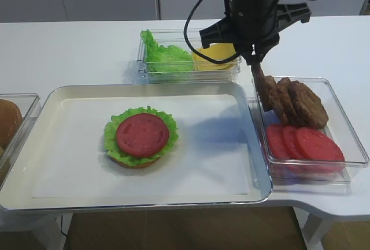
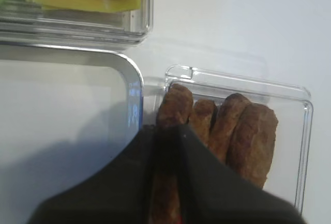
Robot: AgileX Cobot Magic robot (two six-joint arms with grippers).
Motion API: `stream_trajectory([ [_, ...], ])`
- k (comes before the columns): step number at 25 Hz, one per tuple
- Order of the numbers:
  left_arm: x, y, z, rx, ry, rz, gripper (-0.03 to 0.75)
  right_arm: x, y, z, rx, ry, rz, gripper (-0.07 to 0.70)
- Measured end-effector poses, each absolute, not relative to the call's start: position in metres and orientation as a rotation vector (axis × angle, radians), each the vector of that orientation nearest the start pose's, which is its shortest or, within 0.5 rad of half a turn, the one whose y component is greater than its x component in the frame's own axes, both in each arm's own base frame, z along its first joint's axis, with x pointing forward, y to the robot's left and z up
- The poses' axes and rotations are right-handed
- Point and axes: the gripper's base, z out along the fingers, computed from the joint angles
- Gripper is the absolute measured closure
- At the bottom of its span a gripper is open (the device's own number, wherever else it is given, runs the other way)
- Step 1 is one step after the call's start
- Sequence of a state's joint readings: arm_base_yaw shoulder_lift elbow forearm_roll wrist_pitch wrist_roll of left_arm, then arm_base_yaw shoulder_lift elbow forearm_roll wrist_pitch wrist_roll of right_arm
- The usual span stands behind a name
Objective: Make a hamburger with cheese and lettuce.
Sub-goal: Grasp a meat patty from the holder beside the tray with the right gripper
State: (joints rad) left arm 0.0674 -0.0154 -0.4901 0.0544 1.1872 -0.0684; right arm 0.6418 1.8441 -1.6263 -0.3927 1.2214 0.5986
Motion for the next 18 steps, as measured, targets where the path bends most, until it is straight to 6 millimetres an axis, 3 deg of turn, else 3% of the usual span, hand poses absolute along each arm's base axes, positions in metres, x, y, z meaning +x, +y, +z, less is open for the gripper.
stream_trajectory([
  [18,-0.012,0.004,0.265,-0.154,2.159,0.066,0.371,0.307,0.191,0.337,-0.168,2.651,-0.15,0.544],
])
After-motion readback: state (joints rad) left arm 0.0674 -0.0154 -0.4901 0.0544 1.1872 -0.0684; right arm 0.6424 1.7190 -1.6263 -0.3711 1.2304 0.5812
